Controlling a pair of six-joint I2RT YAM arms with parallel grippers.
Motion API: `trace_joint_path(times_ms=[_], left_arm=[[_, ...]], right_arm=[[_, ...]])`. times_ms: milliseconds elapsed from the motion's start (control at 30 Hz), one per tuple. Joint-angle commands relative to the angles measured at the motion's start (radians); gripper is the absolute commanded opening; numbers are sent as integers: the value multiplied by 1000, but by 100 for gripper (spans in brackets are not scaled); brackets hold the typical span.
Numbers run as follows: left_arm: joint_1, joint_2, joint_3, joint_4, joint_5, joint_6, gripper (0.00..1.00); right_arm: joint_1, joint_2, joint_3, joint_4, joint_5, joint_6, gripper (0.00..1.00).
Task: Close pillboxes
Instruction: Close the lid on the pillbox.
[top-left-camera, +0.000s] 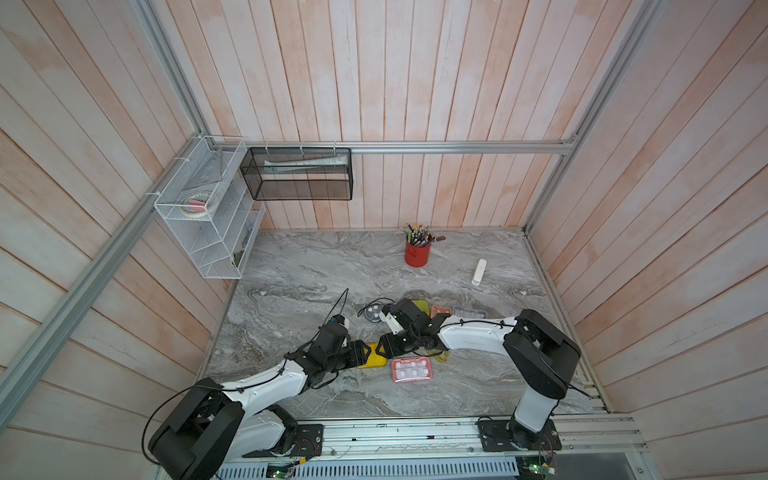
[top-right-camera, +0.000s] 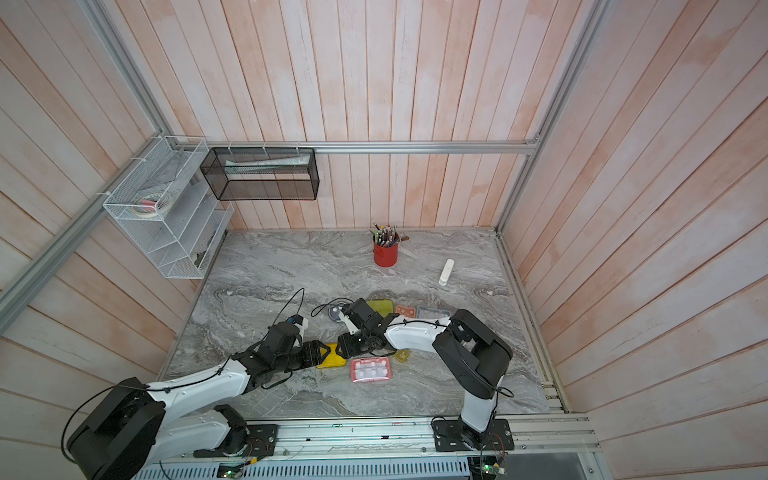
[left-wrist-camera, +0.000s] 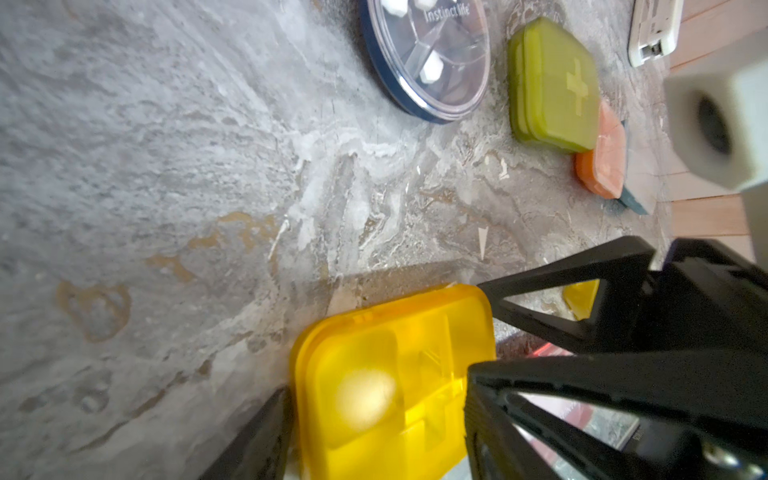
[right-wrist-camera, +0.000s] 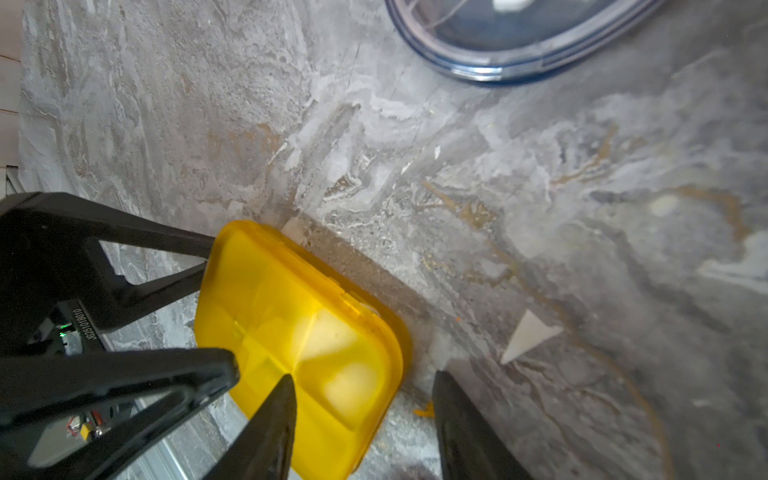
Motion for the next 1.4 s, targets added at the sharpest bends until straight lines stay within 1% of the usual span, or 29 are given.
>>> trace_joint_path(times_ms=[0, 100, 333, 433, 1033, 1200, 1367], left_arm=[[-18, 70, -76, -240, 0, -23, 68], [-18, 63, -82, -239, -4, -28, 67], [-25, 74, -77, -243, -8, -30, 67], [-27, 70, -74, -249, -11, -33, 67], [-86, 64, -68, -298, -56, -69, 67], [-114, 67, -49, -339, -94, -79, 67], [-172, 95, 6, -418, -159, -93, 66]], right_arm=[[14, 19, -8, -89, 37, -7, 54], [19, 29, 0, -103, 52, -14, 53], [48, 67, 45, -193, 147, -48, 52], [52, 68, 48, -207, 166, -53, 52], [54, 55, 33, -218, 179, -62, 51], [54, 50, 25, -227, 189, -67, 51], [54, 46, 19, -225, 191, -67, 51]])
